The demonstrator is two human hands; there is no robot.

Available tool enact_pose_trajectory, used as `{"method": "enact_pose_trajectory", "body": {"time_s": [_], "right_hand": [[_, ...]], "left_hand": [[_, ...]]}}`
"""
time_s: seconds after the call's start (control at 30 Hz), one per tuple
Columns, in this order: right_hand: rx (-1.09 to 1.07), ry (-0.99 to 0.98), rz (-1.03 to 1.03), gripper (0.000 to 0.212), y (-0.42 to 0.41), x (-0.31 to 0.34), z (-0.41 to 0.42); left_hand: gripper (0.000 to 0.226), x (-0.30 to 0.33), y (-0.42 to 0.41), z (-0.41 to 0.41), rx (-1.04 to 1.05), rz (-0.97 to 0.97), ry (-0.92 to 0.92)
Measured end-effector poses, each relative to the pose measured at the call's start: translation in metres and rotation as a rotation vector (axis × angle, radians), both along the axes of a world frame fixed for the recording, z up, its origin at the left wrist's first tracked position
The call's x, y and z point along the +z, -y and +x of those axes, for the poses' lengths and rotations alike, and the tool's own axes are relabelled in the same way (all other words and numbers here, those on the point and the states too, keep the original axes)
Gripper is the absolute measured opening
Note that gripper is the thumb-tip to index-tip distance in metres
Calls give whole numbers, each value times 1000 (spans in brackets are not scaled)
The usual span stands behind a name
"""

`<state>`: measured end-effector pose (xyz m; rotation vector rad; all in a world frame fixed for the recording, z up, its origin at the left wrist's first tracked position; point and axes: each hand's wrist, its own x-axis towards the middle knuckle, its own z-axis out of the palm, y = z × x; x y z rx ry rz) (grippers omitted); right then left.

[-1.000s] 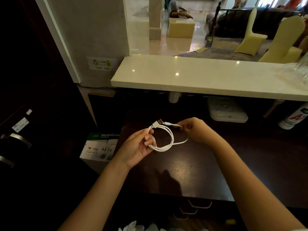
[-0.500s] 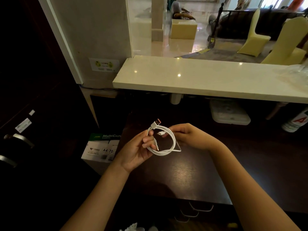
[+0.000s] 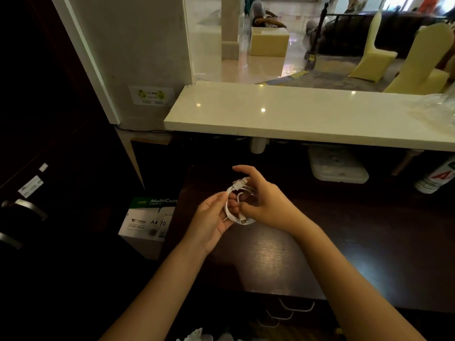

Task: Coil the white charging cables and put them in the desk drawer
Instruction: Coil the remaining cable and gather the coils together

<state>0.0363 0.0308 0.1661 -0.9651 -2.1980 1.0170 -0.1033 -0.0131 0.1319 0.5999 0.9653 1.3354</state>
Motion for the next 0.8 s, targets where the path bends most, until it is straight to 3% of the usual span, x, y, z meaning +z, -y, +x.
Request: {"method": "enact_pose_trajectory", "body": {"time_s": [0.27,0.4,0.43,0.57,0.67,0.8], "right_hand": [[-195,-251,-140,59,2,-12,-1],[-411,25,209,60,-3,-20,4],[-460,74,207,60,-4,-22,6],[-475,-16,-223,35,-4,-25,11],[-452,-71,-232,15,-1,-24,9],[-359,-287,-408,15,4,-17,6]], "left_hand": [[23,-6,1,0,51,-53,127],[24,-2,2,0,63,-59,196],[24,-2,1,-1,61,-53,194],[24,0,1,-4,28,-45,174],[24,0,1,-3,2,-63,182],[24,0,3,-2,13,-87,216]]}}
